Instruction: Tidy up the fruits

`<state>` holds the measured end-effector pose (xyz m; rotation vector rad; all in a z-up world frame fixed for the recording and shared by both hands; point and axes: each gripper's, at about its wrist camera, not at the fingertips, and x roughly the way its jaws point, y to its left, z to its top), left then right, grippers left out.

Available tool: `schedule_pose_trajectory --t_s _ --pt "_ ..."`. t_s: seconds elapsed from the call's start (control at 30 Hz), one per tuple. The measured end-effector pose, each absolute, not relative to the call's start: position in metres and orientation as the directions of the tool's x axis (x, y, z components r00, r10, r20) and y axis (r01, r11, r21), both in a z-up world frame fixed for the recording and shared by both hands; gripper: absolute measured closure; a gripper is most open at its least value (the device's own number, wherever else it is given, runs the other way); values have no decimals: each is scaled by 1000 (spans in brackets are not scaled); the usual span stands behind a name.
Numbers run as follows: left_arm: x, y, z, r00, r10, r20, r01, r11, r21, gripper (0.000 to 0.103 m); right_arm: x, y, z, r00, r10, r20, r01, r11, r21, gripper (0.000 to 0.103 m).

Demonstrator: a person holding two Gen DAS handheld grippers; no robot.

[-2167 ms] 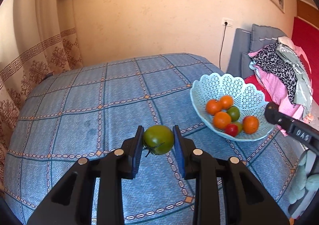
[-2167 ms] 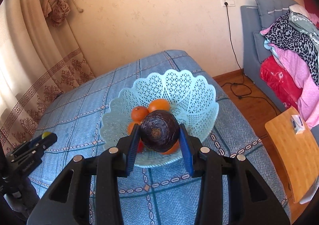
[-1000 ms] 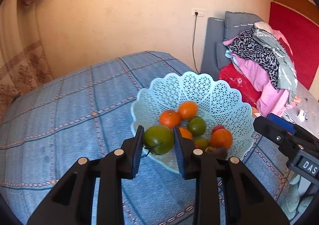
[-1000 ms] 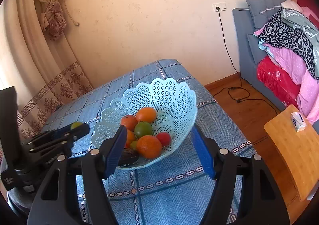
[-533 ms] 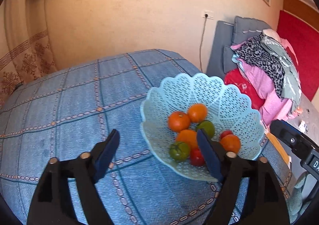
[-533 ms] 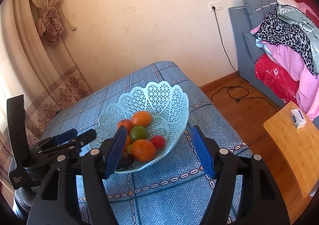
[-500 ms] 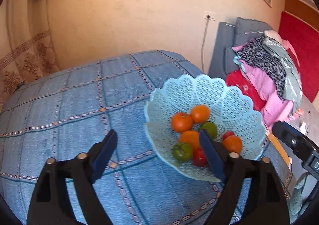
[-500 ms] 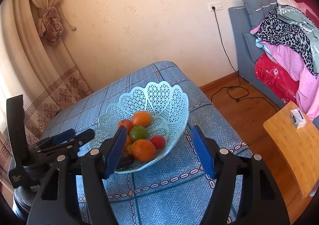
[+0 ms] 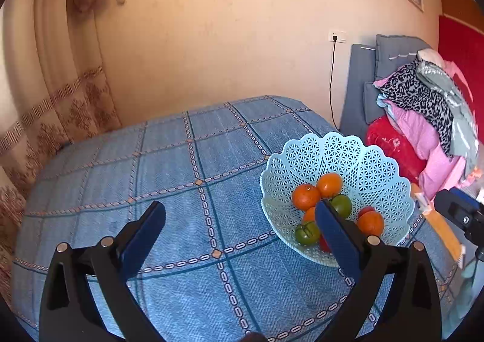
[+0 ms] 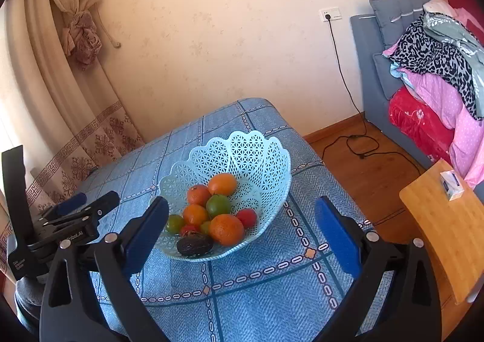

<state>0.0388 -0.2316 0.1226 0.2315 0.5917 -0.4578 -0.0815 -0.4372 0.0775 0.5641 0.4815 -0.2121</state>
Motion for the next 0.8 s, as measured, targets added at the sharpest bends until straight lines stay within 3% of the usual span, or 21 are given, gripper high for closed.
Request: schedule_pose_trajectory --t_s 0.8 --pt "2 -234 141 837 -240 -491 408 873 269 5 -76 -401 89 846 -128 -517 288 926 242 3"
